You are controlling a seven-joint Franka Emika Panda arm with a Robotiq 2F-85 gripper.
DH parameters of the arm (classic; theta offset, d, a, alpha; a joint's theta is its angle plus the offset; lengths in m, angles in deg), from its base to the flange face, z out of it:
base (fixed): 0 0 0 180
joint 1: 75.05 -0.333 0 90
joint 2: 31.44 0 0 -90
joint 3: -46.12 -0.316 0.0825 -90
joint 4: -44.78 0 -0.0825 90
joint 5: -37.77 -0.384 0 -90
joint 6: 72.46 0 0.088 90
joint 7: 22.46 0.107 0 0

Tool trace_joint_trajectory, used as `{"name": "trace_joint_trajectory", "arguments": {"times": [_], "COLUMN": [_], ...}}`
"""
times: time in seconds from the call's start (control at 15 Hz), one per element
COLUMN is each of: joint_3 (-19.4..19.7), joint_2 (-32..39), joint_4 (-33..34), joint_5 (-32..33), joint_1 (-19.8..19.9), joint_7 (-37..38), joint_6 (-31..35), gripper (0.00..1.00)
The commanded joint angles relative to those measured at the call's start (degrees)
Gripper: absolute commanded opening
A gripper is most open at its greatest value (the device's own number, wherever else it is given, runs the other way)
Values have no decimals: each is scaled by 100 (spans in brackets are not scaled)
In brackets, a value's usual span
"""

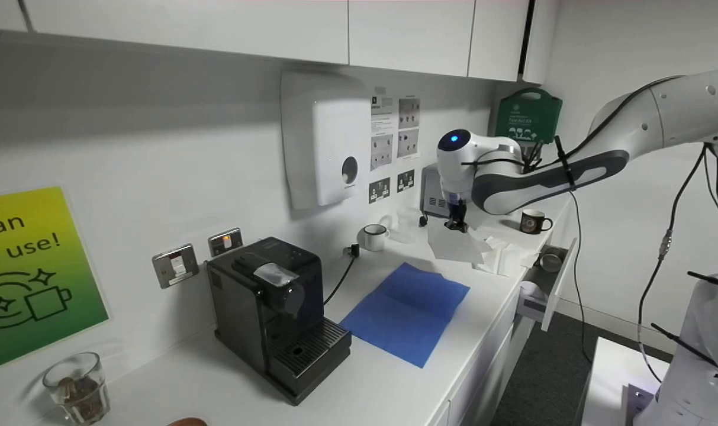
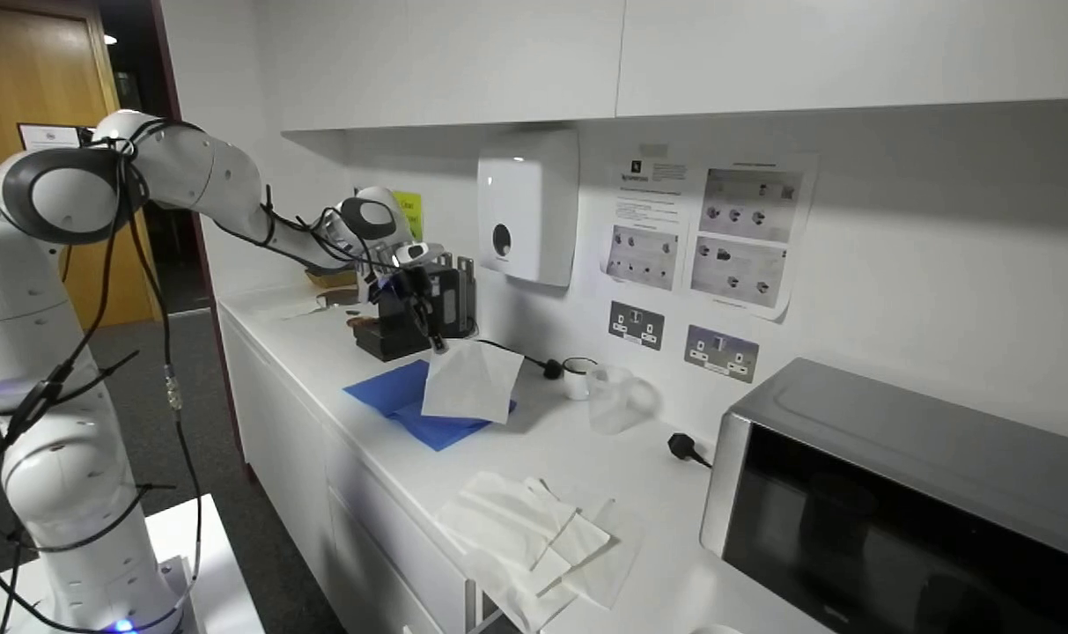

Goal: Unfold the blue placemat, place the white napkins on the mat then fold the mat in half

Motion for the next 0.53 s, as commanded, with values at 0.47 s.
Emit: {"name": "trace_joint_trajectory", "arguments": {"times": [0.47], "joint_3": [-68], "joint_2": [547], "joint_4": [363], "joint_5": [814], "joint_1": [-364], "joint_7": [-926], "joint_6": [3], "gripper": [0]}}
